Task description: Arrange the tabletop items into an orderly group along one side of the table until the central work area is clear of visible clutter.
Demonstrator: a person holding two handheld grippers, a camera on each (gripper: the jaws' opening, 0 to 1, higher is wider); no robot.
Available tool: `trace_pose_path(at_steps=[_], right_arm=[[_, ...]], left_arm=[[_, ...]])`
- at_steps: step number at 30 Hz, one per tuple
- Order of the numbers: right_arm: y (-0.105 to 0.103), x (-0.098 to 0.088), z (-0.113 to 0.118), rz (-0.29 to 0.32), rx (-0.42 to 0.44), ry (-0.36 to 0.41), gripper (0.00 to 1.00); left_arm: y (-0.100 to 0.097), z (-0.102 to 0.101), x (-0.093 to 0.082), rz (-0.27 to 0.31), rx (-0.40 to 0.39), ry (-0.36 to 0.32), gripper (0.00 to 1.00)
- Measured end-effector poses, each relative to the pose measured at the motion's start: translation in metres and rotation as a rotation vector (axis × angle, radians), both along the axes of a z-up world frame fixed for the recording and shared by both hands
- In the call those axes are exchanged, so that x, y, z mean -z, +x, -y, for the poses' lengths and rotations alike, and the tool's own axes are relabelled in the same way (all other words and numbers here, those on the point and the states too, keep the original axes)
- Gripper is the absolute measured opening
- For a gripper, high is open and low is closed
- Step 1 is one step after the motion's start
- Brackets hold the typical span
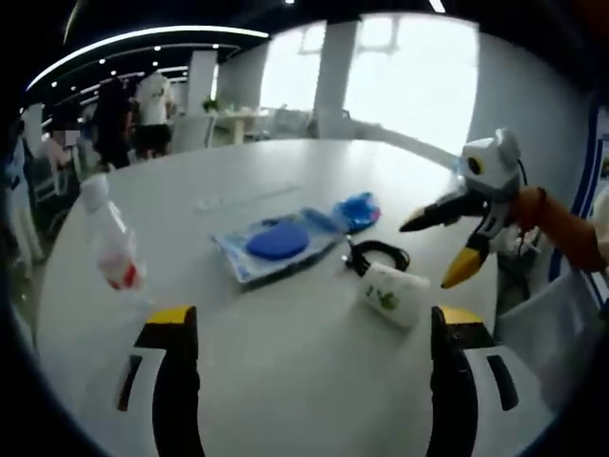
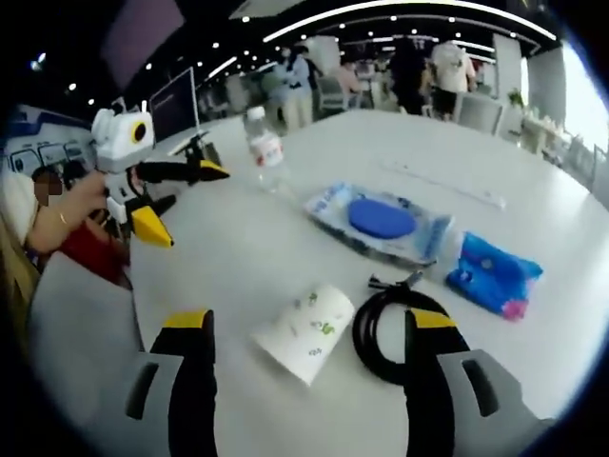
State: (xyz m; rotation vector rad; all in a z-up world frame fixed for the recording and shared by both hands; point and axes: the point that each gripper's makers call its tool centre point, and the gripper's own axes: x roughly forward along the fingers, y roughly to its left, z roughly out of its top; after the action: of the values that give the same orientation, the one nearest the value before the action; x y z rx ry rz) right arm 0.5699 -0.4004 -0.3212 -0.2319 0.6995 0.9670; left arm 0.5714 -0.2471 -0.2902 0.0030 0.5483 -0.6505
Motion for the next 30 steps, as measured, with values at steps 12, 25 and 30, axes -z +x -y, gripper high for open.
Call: trace_pose_path(at_steps=[12, 25, 30], right_arm=[[-0.010, 0.016, 0.004, 0.058, -0.074, -0.071, 0.56], [-0.010, 0.029, 0.006, 0.106, -0.109, -0.131, 0.36], [-0.005, 0.031, 0.010, 0.110, -0.079, -0.124, 0.18]], left_arm=[[-0.017, 0.006, -0.004, 0.031, 0.036, -0.015, 0.99], [-0.026, 0.009, -0.003, 0.048, 0.060, -0.019, 0.99], [-0.028, 0.012, -0.002, 0.053, 0.069, -0.025, 0.99]])
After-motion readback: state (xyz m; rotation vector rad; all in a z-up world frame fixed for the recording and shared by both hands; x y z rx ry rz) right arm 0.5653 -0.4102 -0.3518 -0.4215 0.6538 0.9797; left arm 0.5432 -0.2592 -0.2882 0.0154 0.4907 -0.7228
